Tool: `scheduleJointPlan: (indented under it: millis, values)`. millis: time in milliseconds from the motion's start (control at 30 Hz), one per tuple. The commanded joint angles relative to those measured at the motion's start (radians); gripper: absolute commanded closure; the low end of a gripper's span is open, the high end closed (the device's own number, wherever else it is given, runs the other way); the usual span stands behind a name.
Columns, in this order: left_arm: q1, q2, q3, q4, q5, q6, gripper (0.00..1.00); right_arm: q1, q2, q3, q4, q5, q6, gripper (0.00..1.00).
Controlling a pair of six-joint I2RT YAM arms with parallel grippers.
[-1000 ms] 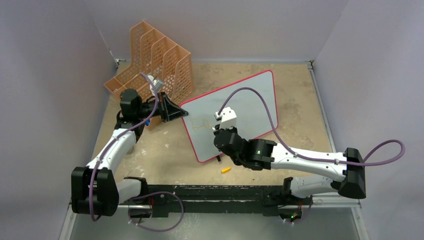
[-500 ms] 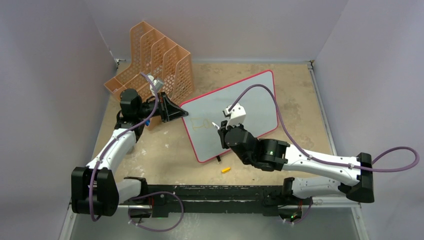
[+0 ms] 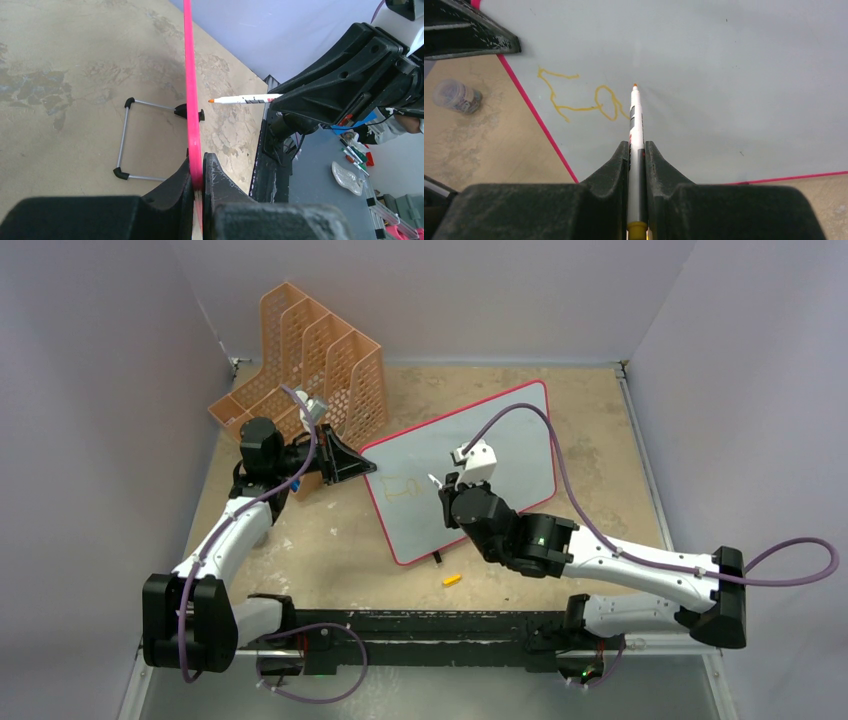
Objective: Write a sentence on the whiteboard
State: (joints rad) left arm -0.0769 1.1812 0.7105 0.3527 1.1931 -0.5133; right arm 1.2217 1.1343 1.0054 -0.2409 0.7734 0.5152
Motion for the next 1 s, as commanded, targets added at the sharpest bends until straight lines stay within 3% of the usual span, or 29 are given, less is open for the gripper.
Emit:
scheduleJointPlan:
  millis: [0, 967]
  values:
    - [-0.001, 0.003, 0.035, 0.023, 0.048, 0.049, 1.0, -0.01, 0.0, -0.001, 0.076, 0.029, -0.027, 1.0]
    - [-0.001, 0.0, 0.035, 0.023, 0.049, 0.048, 1.0, -0.024, 0.038, 0.009, 0.12, -0.012, -0.055, 1.0]
